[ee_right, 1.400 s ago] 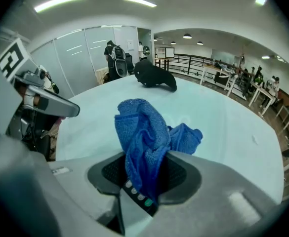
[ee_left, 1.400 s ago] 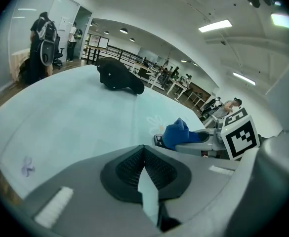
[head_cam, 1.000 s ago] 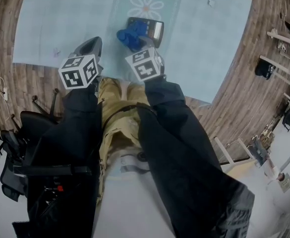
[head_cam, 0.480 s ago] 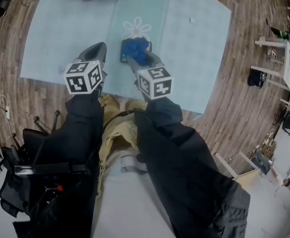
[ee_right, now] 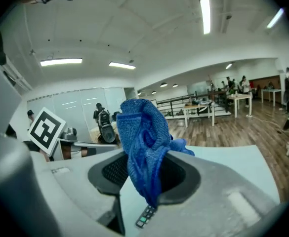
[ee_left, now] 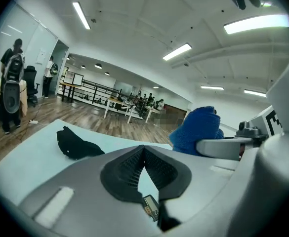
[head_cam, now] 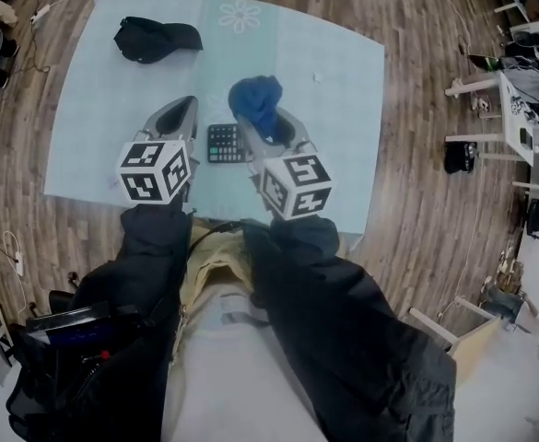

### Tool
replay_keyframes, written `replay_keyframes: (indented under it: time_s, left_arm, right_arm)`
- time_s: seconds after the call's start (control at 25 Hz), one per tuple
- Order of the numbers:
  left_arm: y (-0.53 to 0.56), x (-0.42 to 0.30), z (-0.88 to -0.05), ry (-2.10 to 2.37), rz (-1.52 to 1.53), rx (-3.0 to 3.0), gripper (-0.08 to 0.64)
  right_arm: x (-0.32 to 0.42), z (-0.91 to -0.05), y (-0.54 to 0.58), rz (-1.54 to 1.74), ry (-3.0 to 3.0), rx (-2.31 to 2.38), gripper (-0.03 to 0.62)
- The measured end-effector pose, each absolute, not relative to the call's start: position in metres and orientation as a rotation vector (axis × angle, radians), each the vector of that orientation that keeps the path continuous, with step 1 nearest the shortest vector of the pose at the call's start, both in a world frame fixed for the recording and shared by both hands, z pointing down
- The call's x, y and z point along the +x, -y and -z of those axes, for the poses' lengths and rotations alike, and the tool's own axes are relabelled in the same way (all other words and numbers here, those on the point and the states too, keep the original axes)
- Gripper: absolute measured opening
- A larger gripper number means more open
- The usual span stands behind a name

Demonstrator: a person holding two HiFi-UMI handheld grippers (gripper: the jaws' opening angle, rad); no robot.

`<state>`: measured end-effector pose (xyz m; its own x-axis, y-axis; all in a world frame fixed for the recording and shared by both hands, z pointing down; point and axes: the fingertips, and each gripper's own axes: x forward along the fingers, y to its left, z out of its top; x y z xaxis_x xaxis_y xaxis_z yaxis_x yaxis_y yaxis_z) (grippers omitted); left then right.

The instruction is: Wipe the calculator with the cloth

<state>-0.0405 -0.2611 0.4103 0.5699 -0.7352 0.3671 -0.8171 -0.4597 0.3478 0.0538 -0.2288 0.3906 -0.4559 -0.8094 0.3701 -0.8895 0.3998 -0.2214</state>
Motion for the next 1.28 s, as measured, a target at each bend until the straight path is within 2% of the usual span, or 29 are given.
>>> replay_keyframes:
  time_s: [0.44, 1.28]
  left_arm:
    - [0.286, -0.034, -0.303, 1.317, -0.064, 2.518, 0.002]
    - [0.294, -0.01, -0.279, 1.307, -0.052, 2.578, 0.002]
  right_arm:
    - [0.1, -0.284, 0.233, -0.278, 2.517, 1.816, 0.149]
    - [0.139, -0.252, 0.23, -0.242, 2.484, 1.986, 0.153]
